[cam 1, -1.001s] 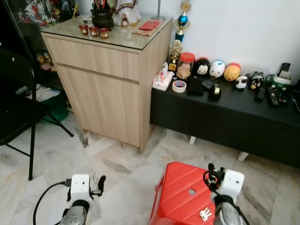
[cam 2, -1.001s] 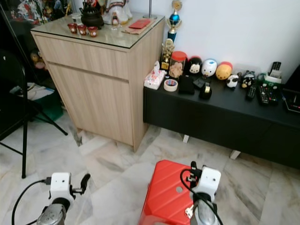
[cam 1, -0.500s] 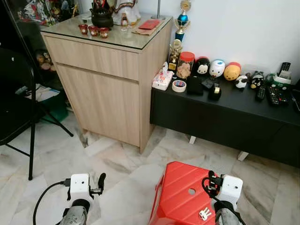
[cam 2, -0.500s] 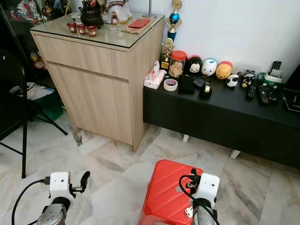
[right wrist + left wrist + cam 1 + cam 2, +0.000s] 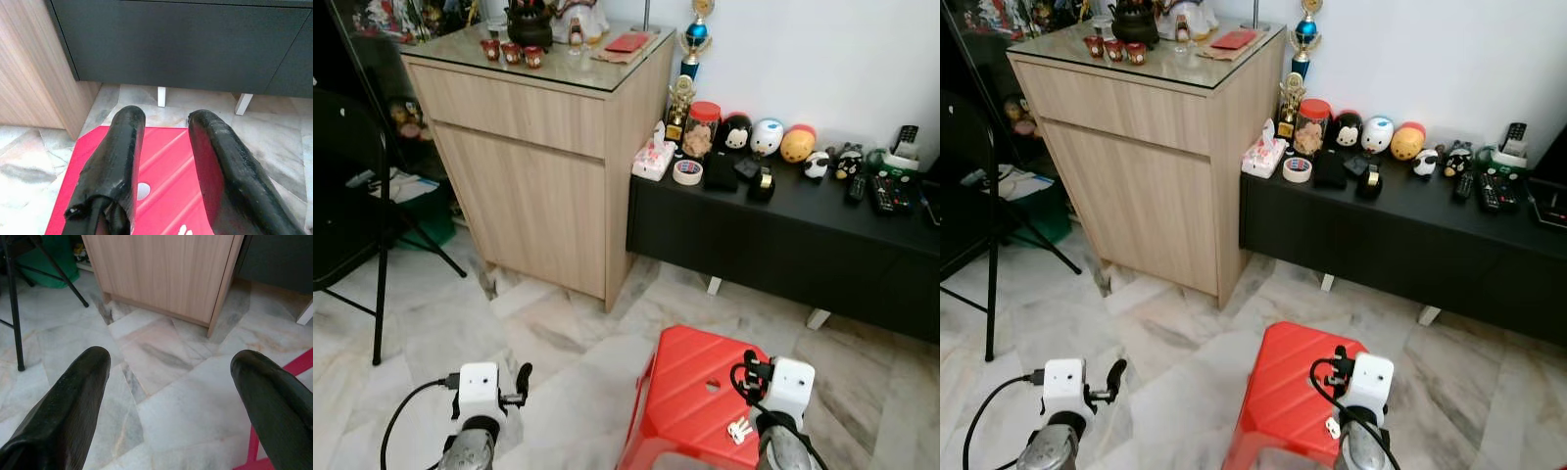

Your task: Hang keys on a hook

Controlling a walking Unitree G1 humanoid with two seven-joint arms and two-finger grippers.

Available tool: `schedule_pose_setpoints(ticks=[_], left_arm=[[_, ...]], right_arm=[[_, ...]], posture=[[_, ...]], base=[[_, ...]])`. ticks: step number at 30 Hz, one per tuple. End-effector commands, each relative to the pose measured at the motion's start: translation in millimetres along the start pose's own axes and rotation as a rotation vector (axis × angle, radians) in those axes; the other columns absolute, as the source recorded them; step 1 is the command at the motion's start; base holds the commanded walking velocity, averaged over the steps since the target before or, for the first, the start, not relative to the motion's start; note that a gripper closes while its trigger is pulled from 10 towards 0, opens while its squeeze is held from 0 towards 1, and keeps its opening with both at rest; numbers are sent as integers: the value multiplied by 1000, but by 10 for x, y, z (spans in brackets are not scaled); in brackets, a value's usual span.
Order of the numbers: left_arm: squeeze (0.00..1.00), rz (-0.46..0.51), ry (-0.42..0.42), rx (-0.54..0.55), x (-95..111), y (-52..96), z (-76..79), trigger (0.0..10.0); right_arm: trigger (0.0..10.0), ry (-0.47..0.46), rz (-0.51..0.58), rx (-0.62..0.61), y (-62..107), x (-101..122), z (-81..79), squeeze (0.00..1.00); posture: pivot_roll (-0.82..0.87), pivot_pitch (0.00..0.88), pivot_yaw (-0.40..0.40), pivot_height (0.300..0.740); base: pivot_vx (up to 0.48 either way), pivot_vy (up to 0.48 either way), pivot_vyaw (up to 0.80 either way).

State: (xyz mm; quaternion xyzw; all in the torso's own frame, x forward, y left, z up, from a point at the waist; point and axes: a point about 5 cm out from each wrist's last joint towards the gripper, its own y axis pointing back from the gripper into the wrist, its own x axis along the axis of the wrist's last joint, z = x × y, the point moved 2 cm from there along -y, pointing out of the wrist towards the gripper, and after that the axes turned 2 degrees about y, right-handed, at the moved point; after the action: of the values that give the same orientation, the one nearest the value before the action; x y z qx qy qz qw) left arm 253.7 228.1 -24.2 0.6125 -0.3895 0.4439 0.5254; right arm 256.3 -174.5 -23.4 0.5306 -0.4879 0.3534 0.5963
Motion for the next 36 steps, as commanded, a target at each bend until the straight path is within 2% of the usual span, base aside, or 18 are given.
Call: schedule_pose_setpoints(ticks=[1, 10, 15, 24, 36], left_arm=[[0, -14, -5, -2, -17, -3, 15, 10000], [0, -17, 1, 1, 5, -30, 18, 10000], [0, -22, -2, 3, 1, -31, 0, 10000], [0, -18, -4, 4, 7, -31, -12, 10000], [0, -20, 13, -28, 22, -57, 77, 10000]], right_arm=[[10000, 0, -5, -5, -12, 4, 12, 0], [10000, -1, -26, -3, -61, 11, 0, 0], [10000, -3, -72, -4, -70, -40, -26, 0], [10000, 0, -53, 23, -64, -35, -70, 0], [10000, -8, -59, 8, -60, -48, -48, 0]], posture=[[84, 35, -70, 670], [91, 59, -71, 670], [92, 65, -64, 665], [96, 56, -63, 655], [90, 30, -56, 655]], base=[[0, 0, 0], [0, 0, 0], [0, 0, 0], [0, 0, 0], [0, 0, 0]])
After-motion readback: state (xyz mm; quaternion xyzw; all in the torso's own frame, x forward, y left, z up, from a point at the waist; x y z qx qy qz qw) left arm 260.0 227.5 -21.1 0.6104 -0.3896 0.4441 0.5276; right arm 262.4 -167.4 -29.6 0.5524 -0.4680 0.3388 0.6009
